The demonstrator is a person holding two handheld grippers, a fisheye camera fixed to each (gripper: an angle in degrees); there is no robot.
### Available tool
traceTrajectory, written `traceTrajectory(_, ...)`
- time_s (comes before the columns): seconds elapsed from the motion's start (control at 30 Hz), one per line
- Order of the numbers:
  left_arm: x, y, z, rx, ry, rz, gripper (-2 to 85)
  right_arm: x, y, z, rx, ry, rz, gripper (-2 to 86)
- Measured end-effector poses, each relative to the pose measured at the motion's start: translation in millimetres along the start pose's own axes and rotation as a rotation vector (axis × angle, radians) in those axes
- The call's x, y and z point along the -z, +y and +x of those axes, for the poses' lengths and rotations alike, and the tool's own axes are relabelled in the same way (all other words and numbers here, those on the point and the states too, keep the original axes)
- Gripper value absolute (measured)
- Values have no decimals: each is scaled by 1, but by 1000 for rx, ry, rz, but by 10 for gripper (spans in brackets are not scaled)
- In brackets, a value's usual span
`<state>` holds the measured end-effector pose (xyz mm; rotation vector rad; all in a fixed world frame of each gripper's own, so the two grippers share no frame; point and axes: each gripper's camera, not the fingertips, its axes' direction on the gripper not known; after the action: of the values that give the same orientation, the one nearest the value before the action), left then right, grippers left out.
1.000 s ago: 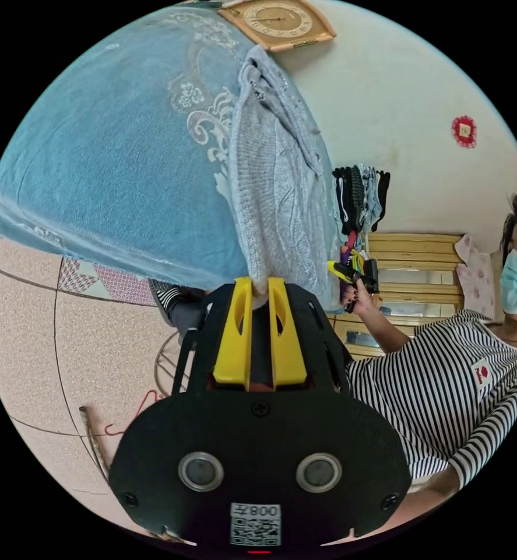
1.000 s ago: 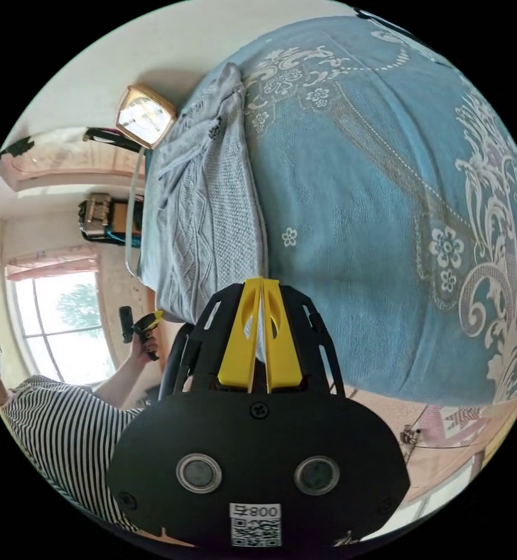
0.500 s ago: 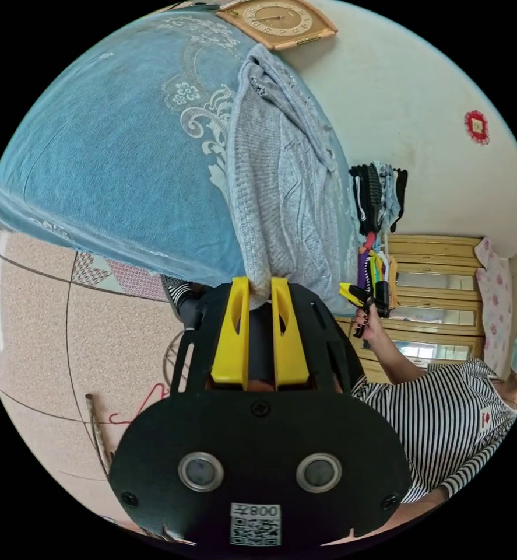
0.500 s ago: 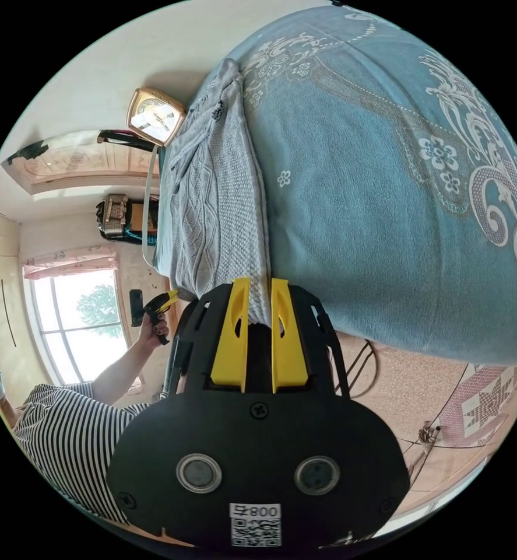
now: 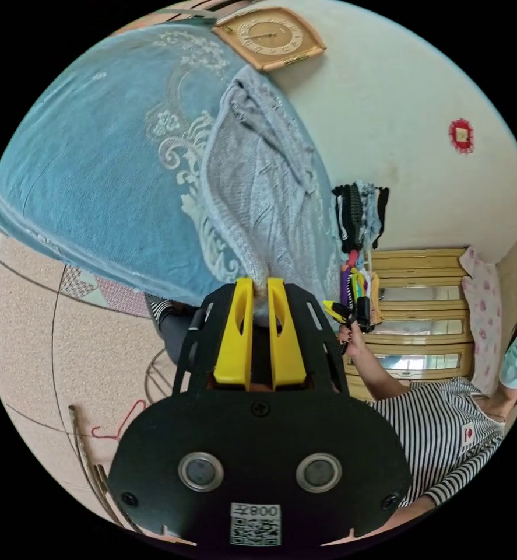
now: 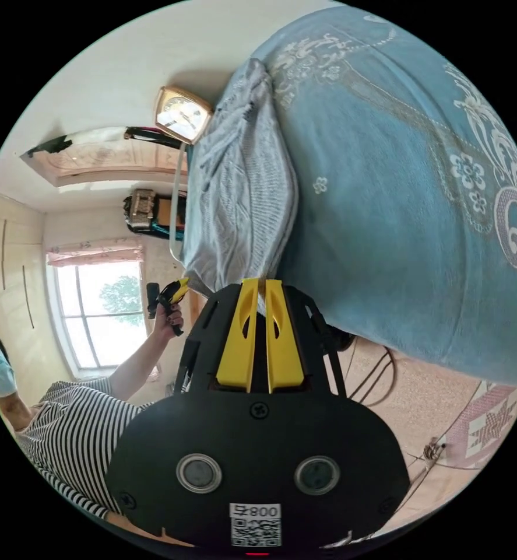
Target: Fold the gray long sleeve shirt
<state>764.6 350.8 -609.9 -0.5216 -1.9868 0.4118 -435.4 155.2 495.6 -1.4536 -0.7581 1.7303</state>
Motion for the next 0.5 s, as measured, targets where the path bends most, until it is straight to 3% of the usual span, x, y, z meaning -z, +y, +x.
traceTrajectory(0.5,108,76,71,-181,250,273,34,103,41,-27,239,-340,184,10)
